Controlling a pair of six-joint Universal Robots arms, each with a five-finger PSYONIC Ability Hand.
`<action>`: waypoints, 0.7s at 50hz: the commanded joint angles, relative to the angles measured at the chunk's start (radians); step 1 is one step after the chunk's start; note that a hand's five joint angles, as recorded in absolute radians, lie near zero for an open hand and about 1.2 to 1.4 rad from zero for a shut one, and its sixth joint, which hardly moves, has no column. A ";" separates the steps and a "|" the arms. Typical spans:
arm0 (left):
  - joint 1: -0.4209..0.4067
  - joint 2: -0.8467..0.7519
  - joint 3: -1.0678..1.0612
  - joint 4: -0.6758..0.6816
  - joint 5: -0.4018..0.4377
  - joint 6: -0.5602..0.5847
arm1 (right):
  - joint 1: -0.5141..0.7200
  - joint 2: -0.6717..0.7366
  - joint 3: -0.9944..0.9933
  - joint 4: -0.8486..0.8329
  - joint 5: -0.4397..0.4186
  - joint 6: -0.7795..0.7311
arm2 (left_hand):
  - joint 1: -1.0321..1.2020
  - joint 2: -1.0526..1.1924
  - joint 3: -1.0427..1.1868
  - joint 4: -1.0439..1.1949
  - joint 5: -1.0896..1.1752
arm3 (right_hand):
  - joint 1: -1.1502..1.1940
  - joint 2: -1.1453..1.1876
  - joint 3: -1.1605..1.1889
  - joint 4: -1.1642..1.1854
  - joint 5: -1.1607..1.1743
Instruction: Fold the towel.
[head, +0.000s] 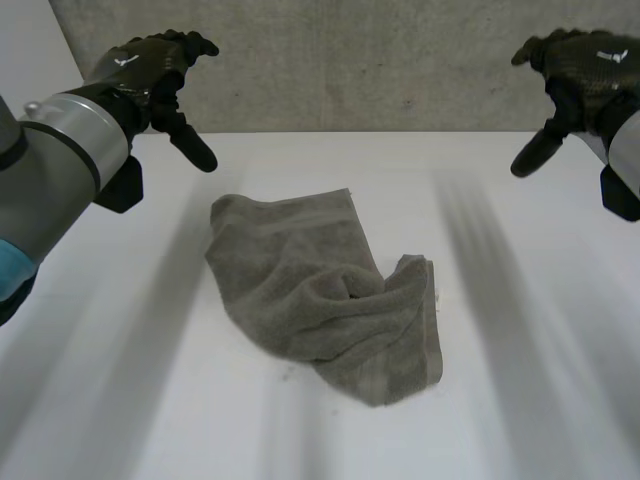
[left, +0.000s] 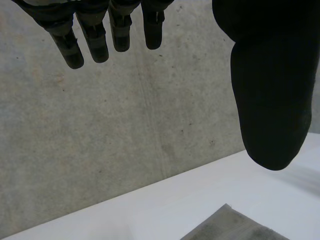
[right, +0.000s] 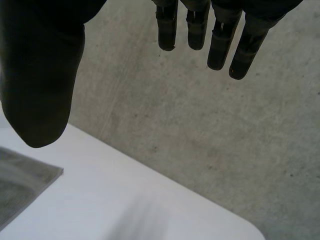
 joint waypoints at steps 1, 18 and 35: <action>0.001 0.024 -0.001 -0.034 0.000 0.007 | 0.006 0.013 -0.054 0.009 0.040 -0.004 | 0.008 0.009 0.008 0.010 -0.015 | -0.056 -0.067 -0.063 -0.084 -0.062; 0.002 0.025 -0.030 -0.045 -0.002 0.011 | 0.022 0.015 -0.030 0.025 -0.003 -0.044 | 0.019 0.021 0.020 0.022 -0.003 | -0.056 -0.067 -0.063 -0.084 -0.062; 0.078 -0.286 -0.084 0.003 0.097 0.332 | 0.186 0.023 0.331 0.163 -0.144 -0.477 | 0.155 0.156 0.155 0.157 0.132 | -0.025 -0.036 -0.032 -0.054 -0.031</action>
